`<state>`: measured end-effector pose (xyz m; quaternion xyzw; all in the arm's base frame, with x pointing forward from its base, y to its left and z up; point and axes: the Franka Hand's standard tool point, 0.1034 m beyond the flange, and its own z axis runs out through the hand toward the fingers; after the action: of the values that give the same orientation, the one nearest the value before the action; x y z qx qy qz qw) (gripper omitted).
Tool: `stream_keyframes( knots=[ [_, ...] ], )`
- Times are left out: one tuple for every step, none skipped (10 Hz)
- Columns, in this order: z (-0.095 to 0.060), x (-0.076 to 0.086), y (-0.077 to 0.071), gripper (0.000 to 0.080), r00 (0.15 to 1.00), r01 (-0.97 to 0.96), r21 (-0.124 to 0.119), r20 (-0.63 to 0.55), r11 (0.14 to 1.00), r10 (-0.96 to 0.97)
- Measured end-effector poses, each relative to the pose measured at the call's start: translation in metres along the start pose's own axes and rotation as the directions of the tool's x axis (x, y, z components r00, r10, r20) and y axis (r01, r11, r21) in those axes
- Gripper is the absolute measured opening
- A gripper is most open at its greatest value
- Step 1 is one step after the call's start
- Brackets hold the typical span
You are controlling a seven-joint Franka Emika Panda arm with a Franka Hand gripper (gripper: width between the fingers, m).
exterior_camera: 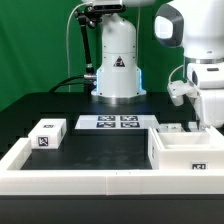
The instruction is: Assemble cabinet
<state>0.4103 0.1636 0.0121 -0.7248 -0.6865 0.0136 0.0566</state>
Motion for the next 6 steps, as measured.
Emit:
stream_keyframes(
  knots=[
    [0.000,0.000,0.000,0.0074,1.000,0.000,0.000,0.000,1.000,0.000],
    [0.000,0.000,0.000,0.0074,1.000,0.000,-0.001,0.000,1.000,0.000],
    [0.000,0.000,0.000,0.0074,1.000,0.000,-0.001,0.000,1.000,0.000],
    [0.000,0.000,0.000,0.0074,1.000,0.000,-0.001,0.000,1.000,0.000],
    [-0.003,-0.001,0.002,0.0074,1.000,-0.002,-0.005,0.001,1.000,0.002],
    [-0.012,-0.006,0.004,0.0074,1.000,-0.007,-0.020,0.005,1.000,0.007]
  ],
)
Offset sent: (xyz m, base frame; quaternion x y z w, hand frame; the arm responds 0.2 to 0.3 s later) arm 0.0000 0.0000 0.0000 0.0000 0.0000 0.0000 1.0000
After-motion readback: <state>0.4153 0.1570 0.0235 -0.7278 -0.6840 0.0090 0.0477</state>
